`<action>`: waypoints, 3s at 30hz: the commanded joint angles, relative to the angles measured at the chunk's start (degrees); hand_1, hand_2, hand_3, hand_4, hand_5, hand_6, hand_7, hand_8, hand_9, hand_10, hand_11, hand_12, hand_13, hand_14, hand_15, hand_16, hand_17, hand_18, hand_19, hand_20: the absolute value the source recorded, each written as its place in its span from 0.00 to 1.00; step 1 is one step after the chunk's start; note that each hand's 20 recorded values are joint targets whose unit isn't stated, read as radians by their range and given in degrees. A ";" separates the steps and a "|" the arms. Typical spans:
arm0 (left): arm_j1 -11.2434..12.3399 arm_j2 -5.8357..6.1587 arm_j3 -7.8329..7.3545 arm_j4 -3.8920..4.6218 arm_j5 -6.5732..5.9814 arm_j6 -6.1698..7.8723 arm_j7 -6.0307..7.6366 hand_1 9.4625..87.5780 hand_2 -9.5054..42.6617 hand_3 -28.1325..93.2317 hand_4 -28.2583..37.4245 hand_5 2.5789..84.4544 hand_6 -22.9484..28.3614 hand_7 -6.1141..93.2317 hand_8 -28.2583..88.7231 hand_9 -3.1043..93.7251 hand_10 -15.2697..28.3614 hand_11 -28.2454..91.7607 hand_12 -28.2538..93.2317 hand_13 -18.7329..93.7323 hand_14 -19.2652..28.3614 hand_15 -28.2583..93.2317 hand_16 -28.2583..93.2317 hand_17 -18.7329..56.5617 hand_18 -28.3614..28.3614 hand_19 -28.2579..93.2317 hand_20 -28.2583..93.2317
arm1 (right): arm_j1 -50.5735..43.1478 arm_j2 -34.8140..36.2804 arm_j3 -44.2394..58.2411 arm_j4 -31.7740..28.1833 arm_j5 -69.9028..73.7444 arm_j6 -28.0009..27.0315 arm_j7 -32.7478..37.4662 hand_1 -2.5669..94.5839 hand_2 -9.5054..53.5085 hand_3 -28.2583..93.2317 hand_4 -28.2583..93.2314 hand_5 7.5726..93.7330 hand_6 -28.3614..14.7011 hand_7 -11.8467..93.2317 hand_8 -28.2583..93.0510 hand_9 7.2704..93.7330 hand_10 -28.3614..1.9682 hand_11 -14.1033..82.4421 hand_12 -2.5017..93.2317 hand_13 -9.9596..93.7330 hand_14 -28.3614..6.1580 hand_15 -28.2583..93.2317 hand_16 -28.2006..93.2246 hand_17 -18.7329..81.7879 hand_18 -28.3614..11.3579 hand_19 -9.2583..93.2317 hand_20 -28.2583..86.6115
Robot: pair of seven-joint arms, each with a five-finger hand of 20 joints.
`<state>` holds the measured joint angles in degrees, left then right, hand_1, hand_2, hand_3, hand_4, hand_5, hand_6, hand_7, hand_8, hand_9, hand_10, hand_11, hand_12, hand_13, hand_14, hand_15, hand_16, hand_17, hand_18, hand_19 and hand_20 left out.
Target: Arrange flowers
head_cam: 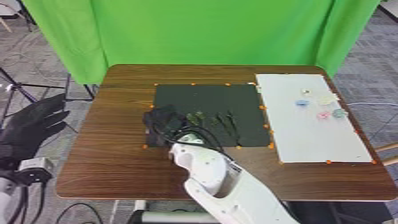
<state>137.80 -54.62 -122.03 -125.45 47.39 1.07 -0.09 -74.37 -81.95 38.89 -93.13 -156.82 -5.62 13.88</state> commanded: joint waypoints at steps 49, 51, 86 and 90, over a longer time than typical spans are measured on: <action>3.86 -5.78 -0.07 -1.55 0.39 0.87 3.18 0.17 0.14 0.82 0.00 0.27 0.48 0.31 0.14 0.23 0.56 0.36 0.39 0.31 0.64 0.40 0.29 0.11 0.82 0.54 0.32 | 1.39 18.80 17.38 -2.66 4.61 4.90 11.76 0.31 0.00 0.96 0.00 0.27 0.51 0.53 0.08 0.31 0.39 0.55 0.31 0.49 0.50 0.74 0.36 0.31 0.21 0.76 0.65; 4.09 -6.01 -0.06 -1.57 0.43 0.85 3.29 0.17 0.14 0.82 0.00 0.27 0.48 0.30 0.14 0.23 0.56 0.36 0.39 0.31 0.64 0.40 0.29 0.11 0.82 0.54 0.32 | 0.19 22.07 19.08 -1.67 4.78 6.49 12.42 0.32 0.00 0.96 0.00 0.27 0.51 0.52 0.09 0.32 0.40 0.53 0.31 0.49 0.50 0.72 0.36 0.31 0.21 0.76 0.64; 4.24 -6.75 0.27 -1.57 0.75 0.67 3.81 0.18 0.13 0.82 0.01 0.27 0.49 0.30 0.14 0.23 0.56 0.37 0.39 0.31 0.64 0.41 0.29 0.11 0.82 0.55 0.32 | -15.04 36.64 38.89 1.51 5.32 -3.92 11.07 0.33 0.00 0.96 0.00 0.35 0.60 0.55 0.07 0.42 0.55 0.62 0.33 0.56 0.62 0.72 0.39 0.31 0.24 0.74 0.63; 4.51 -6.93 0.19 -1.70 0.71 0.94 3.83 0.18 0.13 0.82 0.01 0.27 0.49 0.30 0.14 0.23 0.57 0.37 0.39 0.31 0.64 0.41 0.29 0.11 0.82 0.55 0.32 | -14.75 36.99 37.60 3.21 4.37 0.71 11.36 0.37 0.00 0.97 0.00 0.40 0.64 0.58 0.07 0.48 0.60 0.64 0.33 0.60 0.64 0.72 0.40 0.32 0.25 0.75 0.64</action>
<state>141.19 -60.94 -121.73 -126.64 47.87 1.44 3.70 -89.30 -45.94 77.62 -91.94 -150.73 -9.46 24.22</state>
